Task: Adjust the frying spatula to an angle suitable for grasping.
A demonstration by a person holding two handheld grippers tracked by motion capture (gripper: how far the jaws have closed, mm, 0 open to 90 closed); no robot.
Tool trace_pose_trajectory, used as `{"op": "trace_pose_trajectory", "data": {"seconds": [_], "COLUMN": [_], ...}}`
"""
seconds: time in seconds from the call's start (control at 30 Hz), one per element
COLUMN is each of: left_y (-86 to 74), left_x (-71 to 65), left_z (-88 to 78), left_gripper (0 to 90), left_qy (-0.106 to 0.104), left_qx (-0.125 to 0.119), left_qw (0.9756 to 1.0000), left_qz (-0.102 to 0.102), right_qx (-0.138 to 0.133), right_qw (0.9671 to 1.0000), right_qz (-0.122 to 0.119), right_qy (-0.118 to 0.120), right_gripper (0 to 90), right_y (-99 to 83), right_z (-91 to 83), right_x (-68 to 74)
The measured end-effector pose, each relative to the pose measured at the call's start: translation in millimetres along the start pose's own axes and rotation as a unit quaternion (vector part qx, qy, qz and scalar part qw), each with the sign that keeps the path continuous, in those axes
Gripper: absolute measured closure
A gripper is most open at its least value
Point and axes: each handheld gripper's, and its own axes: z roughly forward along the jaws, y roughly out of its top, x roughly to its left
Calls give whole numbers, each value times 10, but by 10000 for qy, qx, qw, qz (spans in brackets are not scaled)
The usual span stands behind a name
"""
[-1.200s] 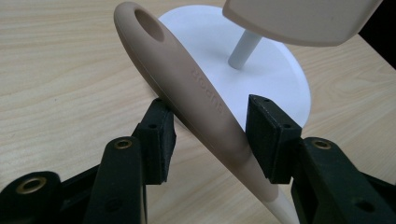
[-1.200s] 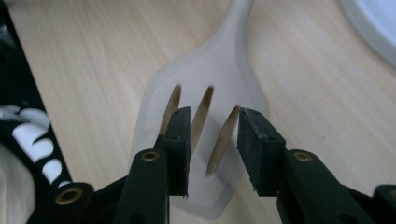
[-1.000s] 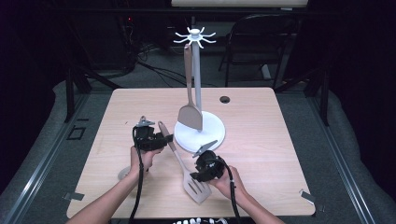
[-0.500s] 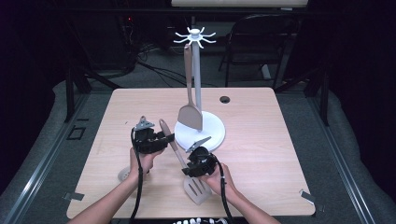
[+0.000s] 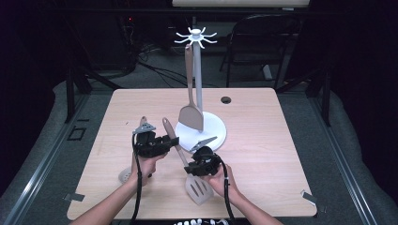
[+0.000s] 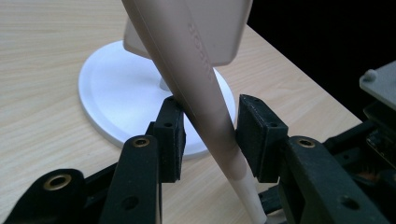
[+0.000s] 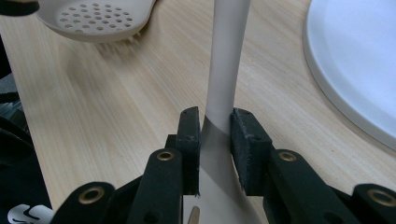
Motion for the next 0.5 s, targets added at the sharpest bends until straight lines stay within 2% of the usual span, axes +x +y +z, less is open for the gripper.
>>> {"op": "trace_pose_trajectory", "data": {"seconds": [0.1,0.2,0.3,0.5], "left_y": [-24,-38,-46,-89], "left_x": [-43,-86,-111,-162], "left_z": [24,56,84,145], "left_gripper": [613,572,547,533], "left_qy": [-60,-166,-186,-262], "left_qx": [13,96,201,363], "left_qw": [10000,9997,9993,9983], "left_qz": [22,137,251,381], "right_qx": [-57,-155,-99,-143], "right_qw": [10000,9998,9999,9998], "right_qz": [55,140,58,90], "right_qy": [22,1,-41,-97], "right_gripper": [743,746,745,746], "right_y": [-8,-15,-8,-11], "right_z": [-15,-33,-45,-58], "right_x": [-13,-15,-19,-20]}}
